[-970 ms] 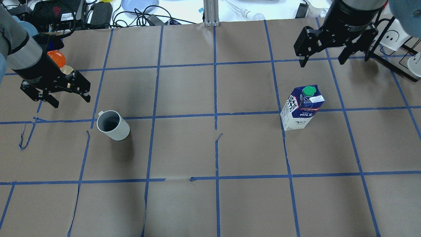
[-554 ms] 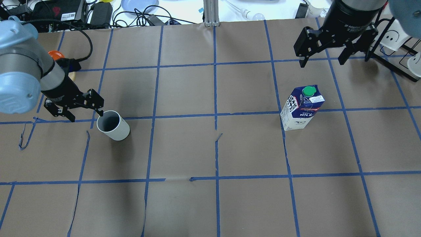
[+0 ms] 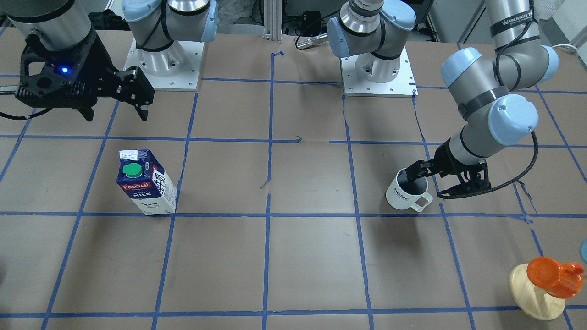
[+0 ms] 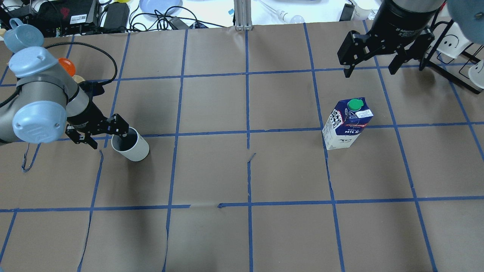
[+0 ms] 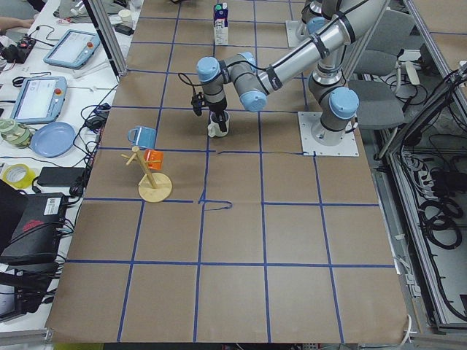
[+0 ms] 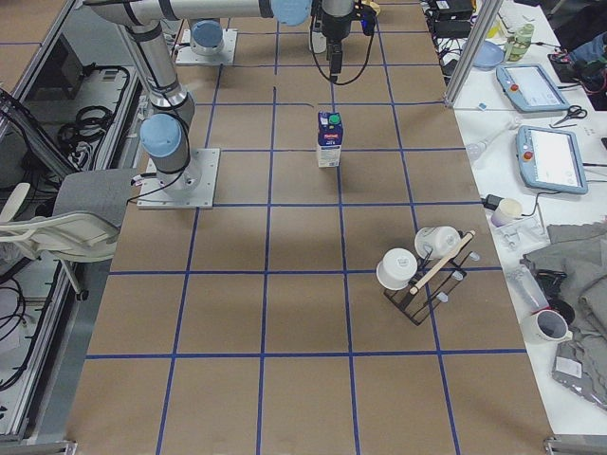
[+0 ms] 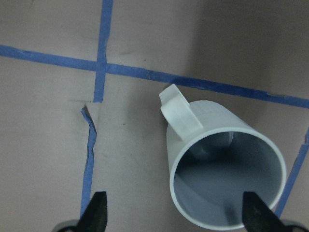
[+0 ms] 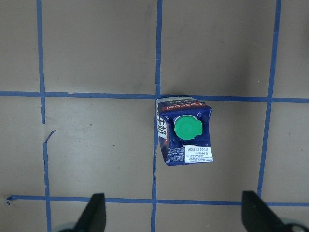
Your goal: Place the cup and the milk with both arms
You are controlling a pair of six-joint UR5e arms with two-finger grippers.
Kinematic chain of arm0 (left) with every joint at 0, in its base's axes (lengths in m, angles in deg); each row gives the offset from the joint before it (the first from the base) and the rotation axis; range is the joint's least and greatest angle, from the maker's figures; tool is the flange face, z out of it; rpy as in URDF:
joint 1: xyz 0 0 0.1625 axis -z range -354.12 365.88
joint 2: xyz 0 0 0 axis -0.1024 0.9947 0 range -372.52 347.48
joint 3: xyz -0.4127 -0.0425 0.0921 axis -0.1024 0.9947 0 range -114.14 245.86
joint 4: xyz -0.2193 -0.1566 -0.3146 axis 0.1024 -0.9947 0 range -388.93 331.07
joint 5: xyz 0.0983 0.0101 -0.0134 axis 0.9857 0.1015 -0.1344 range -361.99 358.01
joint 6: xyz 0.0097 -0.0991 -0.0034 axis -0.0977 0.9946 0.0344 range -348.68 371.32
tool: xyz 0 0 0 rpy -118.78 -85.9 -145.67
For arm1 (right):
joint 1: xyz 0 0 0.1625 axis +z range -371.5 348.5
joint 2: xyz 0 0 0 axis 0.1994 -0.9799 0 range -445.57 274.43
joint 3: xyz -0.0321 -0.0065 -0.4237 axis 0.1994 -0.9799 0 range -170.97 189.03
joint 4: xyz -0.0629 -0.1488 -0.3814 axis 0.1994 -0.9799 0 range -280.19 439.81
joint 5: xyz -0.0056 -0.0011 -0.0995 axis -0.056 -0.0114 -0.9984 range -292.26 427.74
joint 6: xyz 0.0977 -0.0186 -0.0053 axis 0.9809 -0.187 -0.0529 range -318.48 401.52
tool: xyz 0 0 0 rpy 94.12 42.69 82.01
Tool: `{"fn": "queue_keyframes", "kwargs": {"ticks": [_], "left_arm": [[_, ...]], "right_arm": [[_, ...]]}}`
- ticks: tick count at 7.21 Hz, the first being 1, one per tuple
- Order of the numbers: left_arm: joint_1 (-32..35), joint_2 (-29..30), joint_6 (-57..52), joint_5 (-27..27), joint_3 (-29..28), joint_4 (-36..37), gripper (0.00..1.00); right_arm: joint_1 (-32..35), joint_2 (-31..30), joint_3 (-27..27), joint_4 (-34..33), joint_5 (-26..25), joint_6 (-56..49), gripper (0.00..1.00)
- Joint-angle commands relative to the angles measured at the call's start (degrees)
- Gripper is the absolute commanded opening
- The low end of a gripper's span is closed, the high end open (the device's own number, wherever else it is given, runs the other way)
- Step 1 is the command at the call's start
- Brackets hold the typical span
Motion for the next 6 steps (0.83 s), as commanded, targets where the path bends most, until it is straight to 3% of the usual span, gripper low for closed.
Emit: {"fn": "queue_keyframes", "kwargs": {"ticks": [1,2,3,6], "left_arm": [[0.0,1.7,-0.4,0.3,0.9,2.7,0.45],[0.0,1.8,0.2,-0.1,0.9,2.7,0.17],[0.3,1.8,0.2,-0.3,0.8,2.8,0.02],[4.1,0.4,2.4,-2.7,-0.7,3.1,0.00]], "right_arm": [[0.0,0.0,0.0,0.0,0.0,0.0,1.00],[-0.1,0.0,0.0,0.0,0.0,-0.1,1.00],[-0.1,0.0,0.0,0.0,0.0,-0.1,1.00],[-0.1,0.0,0.0,0.0,-0.1,-0.1,1.00]]}}
